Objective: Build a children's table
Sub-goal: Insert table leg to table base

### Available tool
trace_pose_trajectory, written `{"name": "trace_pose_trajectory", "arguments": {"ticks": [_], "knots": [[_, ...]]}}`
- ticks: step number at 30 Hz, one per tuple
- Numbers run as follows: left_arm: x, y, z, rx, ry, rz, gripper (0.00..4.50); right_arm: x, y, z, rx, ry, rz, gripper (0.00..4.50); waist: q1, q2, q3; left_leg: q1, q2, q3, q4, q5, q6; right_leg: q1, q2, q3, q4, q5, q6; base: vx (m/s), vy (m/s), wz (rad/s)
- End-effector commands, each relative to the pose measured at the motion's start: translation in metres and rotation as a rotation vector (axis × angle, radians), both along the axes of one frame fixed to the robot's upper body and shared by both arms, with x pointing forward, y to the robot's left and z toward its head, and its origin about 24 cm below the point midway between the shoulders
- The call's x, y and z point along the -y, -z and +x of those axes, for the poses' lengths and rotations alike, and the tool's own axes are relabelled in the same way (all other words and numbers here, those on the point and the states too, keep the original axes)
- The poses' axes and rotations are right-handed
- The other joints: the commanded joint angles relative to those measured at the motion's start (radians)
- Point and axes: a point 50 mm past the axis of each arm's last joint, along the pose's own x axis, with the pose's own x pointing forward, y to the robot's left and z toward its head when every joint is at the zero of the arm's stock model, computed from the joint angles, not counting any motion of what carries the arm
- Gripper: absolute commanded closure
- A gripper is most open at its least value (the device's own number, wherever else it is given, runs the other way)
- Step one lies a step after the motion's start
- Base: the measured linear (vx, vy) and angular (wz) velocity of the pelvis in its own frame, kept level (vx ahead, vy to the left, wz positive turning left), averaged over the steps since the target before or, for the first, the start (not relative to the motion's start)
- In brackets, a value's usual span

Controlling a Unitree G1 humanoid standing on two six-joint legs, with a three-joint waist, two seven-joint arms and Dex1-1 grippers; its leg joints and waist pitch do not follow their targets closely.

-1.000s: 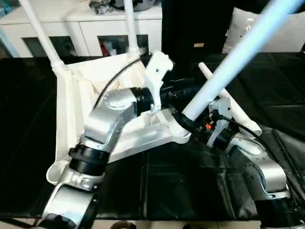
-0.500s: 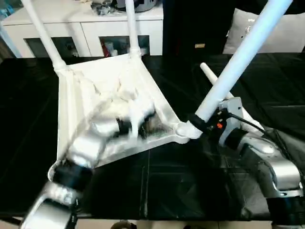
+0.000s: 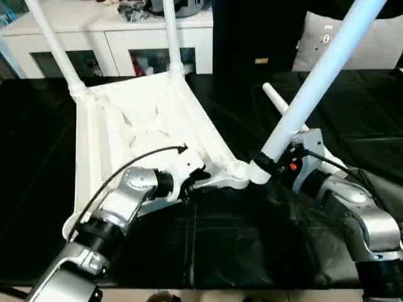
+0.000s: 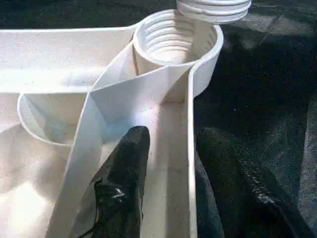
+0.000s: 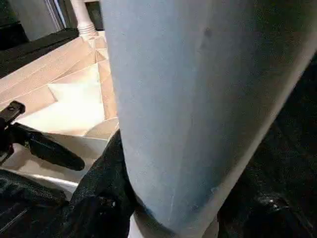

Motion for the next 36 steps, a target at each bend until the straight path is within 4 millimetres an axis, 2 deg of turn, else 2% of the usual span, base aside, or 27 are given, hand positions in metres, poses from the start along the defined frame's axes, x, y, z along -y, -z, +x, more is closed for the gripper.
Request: {"name": "trace_pose_trajectory", "arguments": {"ticks": [1,3,4,7,11,13,15,19,20,21,24,25,28,29,34,35,36], "knots": [[-0.004,0.001,0.001,-0.002,0.009,0.019,2.92,-0.001,-0.004,-0.001,0.011,-0.014,-0.004,2.63,0.001,-0.013,-0.085,0.012,0.035,-0.009,-0.065,-0.165,0.047,0.061,-0.055,0.043,-0.064,-0.264,-0.173,0.0,0.0,0.0],[-0.003,0.001,0.001,-0.003,0.022,0.002,3.03,-0.002,-0.004,-0.001,0.008,-0.019,-0.004,2.63,0.002,-0.014,-0.084,0.011,0.035,-0.009,-0.065,-0.161,0.05,0.061,-0.055,0.043,-0.064,-0.267,-0.173,0.0,0.0,0.0],[-0.002,0.001,0.0,-0.007,0.033,-0.011,3.27,-0.002,-0.003,-0.001,0.005,-0.024,-0.005,2.63,0.002,-0.016,-0.084,0.011,0.033,-0.008,-0.065,-0.161,0.052,0.061,-0.055,0.042,-0.066,-0.275,-0.171,0.0,0.0,0.0],[-0.003,0.005,-0.003,-0.027,0.059,-0.006,3.35,-0.004,-0.003,-0.002,0.001,-0.039,-0.007,2.63,0.002,-0.014,-0.084,0.012,0.036,-0.009,-0.066,-0.162,0.05,0.06,-0.055,0.043,-0.065,-0.275,-0.172,0.0,0.0,0.0],[-0.005,0.009,-0.004,-0.05,0.062,0.035,3.74,-0.006,-0.005,-0.002,-0.004,-0.071,-0.014,2.63,0.001,-0.016,-0.083,0.012,0.036,-0.009,-0.066,-0.166,0.05,0.061,-0.055,0.043,-0.064,-0.282,-0.171,0.0,0.0,0.0],[-0.008,0.011,-0.003,-0.057,0.062,0.065,3.87,-0.008,-0.007,-0.001,-0.013,-0.101,-0.024,2.63,0.001,-0.02,-0.081,0.013,0.036,-0.009,-0.067,-0.174,0.048,0.062,-0.056,0.042,-0.067,-0.308,-0.164,0.0,0.0,0.0],[-0.01,0.011,-0.002,-0.055,0.069,0.078,4.12,-0.01,-0.008,0.0,-0.023,-0.136,-0.037,2.63,-0.001,-0.019,-0.079,0.015,0.036,-0.009,-0.068,-0.181,0.047,0.061,-0.055,0.042,-0.07,-0.327,-0.158,0.0,0.0,0.0],[-0.01,0.008,-0.001,-0.045,0.105,0.078,4.43,-0.017,-0.01,0.004,-0.038,-0.205,-0.065,2.63,-0.002,-0.022,-0.082,0.015,0.035,-0.009,-0.066,-0.176,0.045,0.061,-0.055,0.043,-0.069,-0.325,-0.157,0.0,0.0,0.0],[-0.009,0.006,-0.002,-0.035,0.132,0.069,4.43,-0.02,-0.011,0.005,-0.039,-0.227,-0.07,2.63,-0.001,-0.02,-0.083,0.015,0.035,-0.01,-0.066,-0.168,0.047,0.062,-0.057,0.043,-0.066,-0.31,-0.165,0.0,0.0,0.0],[-0.008,0.004,-0.004,-0.028,0.175,0.069,4.43,-0.024,-0.012,0.006,-0.042,-0.259,-0.076,2.63,-0.002,-0.024,-0.083,0.013,0.035,-0.009,-0.065,-0.159,0.05,0.062,-0.055,0.043,-0.064,-0.293,-0.171,0.0,0.0,0.0],[-0.008,0.005,-0.009,-0.018,0.235,0.093,4.5,-0.027,-0.012,0.008,-0.047,-0.294,-0.089,2.63,0.005,-0.02,-0.086,0.018,0.039,-0.008,-0.063,-0.15,0.053,0.058,-0.057,0.045,-0.06,-0.272,-0.184,0.0,0.0,0.0],[-0.008,0.006,-0.011,-0.015,0.27,0.104,4.5,-0.029,-0.011,0.008,-0.054,-0.308,-0.092,2.63,0.006,-0.023,-0.086,0.019,0.039,-0.007,-0.063,-0.148,0.054,0.057,-0.055,0.046,-0.06,-0.264,-0.186,0.0,0.0,0.0],[-0.006,0.007,-0.016,-0.012,0.335,0.12,4.5,-0.031,-0.007,0.009,-0.085,-0.353,-0.119,2.63,0.012,-0.019,-0.086,0.019,0.043,-0.008,-0.065,-0.145,0.05,0.056,-0.057,0.047,-0.053,-0.242,-0.196,0.0,0.0,0.0],[-0.006,0.006,-0.017,-0.011,0.344,0.118,4.5,-0.031,-0.005,0.009,-0.095,-0.36,-0.122,2.63,0.014,-0.021,-0.086,0.02,0.044,-0.007,-0.065,-0.154,0.046,0.056,-0.057,0.047,-0.053,-0.245,-0.197,0.0,0.0,0.0],[-0.006,0.005,-0.016,0.018,0.365,0.139,4.5,-0.031,0.004,0.007,-0.156,-0.401,-0.138,2.63,0.022,-0.025,-0.083,0.023,0.045,-0.008,-0.071,-0.209,0.018,0.057,-0.06,0.048,-0.059,-0.286,-0.183,0.0,0.0,0.0],[-0.006,0.005,-0.015,0.024,0.369,0.143,4.5,-0.031,0.005,0.006,-0.166,-0.406,-0.141,2.63,0.021,-0.035,-0.082,0.022,0.043,-0.007,-0.071,-0.217,0.017,0.058,-0.061,0.048,-0.061,-0.302,-0.177,0.0,0.0,0.0],[-0.006,0.005,-0.015,0.024,0.369,0.143,4.5,-0.031,0.005,0.006,-0.166,-0.406,-0.141,2.63,0.023,-0.031,-0.082,0.023,0.044,-0.008,-0.072,-0.218,0.014,0.057,-0.063,0.049,-0.061,-0.319,-0.172,0.0,0.0,0.0]]}}
